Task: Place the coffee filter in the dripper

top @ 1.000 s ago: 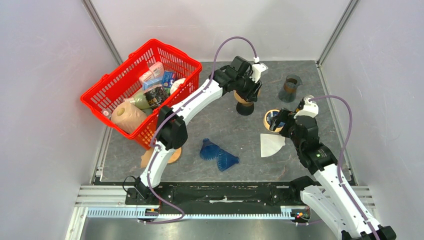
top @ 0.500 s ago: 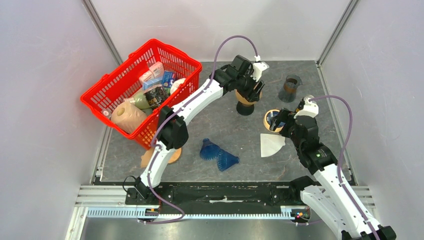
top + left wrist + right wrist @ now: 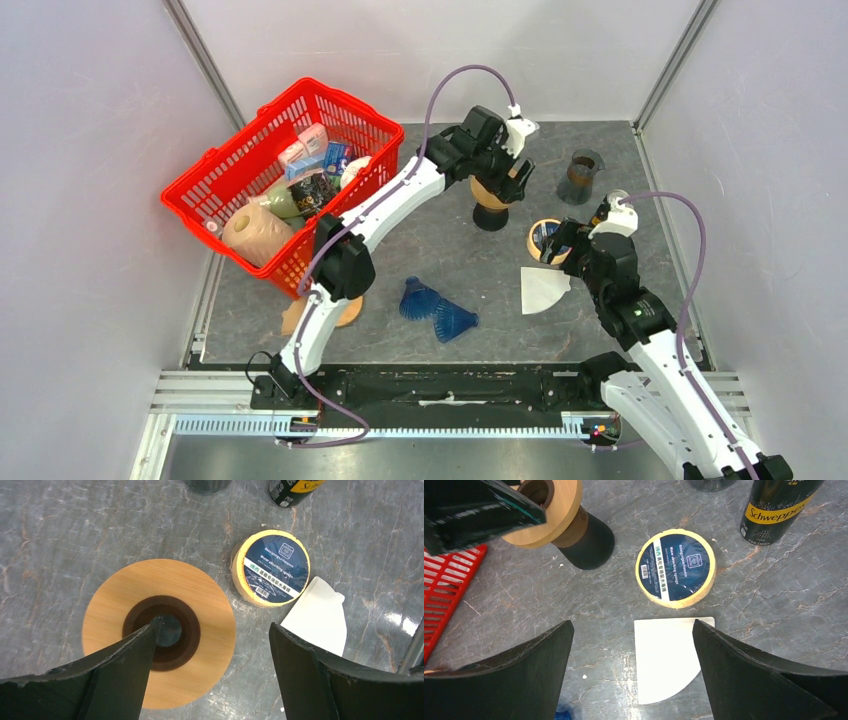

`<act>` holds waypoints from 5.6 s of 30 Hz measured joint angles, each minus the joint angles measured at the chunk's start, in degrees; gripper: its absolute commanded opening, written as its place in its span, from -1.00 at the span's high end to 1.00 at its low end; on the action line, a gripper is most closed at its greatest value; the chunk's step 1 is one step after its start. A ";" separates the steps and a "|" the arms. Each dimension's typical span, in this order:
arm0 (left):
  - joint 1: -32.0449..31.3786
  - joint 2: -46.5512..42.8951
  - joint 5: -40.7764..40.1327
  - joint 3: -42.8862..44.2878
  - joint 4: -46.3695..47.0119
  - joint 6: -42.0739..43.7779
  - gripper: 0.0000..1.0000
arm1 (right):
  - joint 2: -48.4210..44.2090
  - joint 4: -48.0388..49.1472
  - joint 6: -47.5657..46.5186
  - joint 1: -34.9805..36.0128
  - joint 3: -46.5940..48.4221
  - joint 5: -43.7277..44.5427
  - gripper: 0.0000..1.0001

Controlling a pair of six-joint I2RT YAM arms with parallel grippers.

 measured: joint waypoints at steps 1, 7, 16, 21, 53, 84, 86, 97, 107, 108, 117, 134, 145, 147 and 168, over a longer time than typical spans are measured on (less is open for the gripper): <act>0.00 -0.55 -0.59 -0.07 -0.07 -0.59 -0.80 | -0.13 -0.22 0.00 0.00 0.00 0.00 -0.94; 0.04 -15.98 -6.75 -15.28 4.59 -5.38 -0.82 | -0.46 -1.31 0.00 0.00 0.00 -0.28 -0.94; 0.13 -52.48 -17.94 -57.51 20.46 -13.31 -0.85 | 3.19 -4.76 0.00 0.00 1.68 -4.61 -0.95; 0.22 -64.76 -24.70 -75.25 23.43 -19.06 -0.85 | 8.76 -5.92 -0.02 0.48 4.09 -8.68 -0.95; 0.33 -86.86 -31.32 -106.81 25.16 -40.74 -0.88 | 49.62 -11.13 10.75 49.18 24.00 11.61 -0.50; 0.33 -92.24 -36.74 -107.75 24.28 -40.76 -0.88 | 53.83 -29.73 18.56 52.00 30.80 23.28 1.00; 0.33 -92.48 -36.72 -107.75 24.35 -40.76 -0.89 | 50.64 -29.66 17.70 50.18 30.77 22.45 1.00; 0.33 -93.55 -35.30 -107.75 26.82 -40.76 -0.90 | 33.66 -27.28 6.88 23.47 35.67 8.20 1.00; 0.33 -91.51 -32.87 -107.75 28.94 -40.74 -0.90 | 43.54 -25.77 2.49 1.33 53.62 -8.50 1.00; 0.33 -91.27 -32.74 -107.75 29.03 -40.74 -0.90 | 45.68 -25.66 2.25 -0.24 55.49 -10.51 1.00; 0.33 -88.13 -31.45 -107.65 29.92 -40.74 -0.90 | 59.84 -25.38 -0.68 -5.81 64.72 -20.33 1.00; 0.33 -84.52 -29.94 -106.38 30.47 -40.76 -0.90 | 67.93 -24.48 -2.69 -7.15 67.41 -23.69 1.00; 0.33 -84.41 -29.92 -106.36 30.69 -40.76 -0.90 | 68.13 -22.08 -2.56 -7.19 63.98 -24.70 1.00; 0.33 -84.41 -29.92 -106.36 30.69 -40.76 -0.90 | 68.08 -20.96 -2.47 -7.19 63.14 -24.79 1.00; 0.33 -84.17 -30.12 -106.36 30.69 -40.76 -0.90 | 66.90 -18.51 -3.10 -6.95 60.19 -22.03 1.00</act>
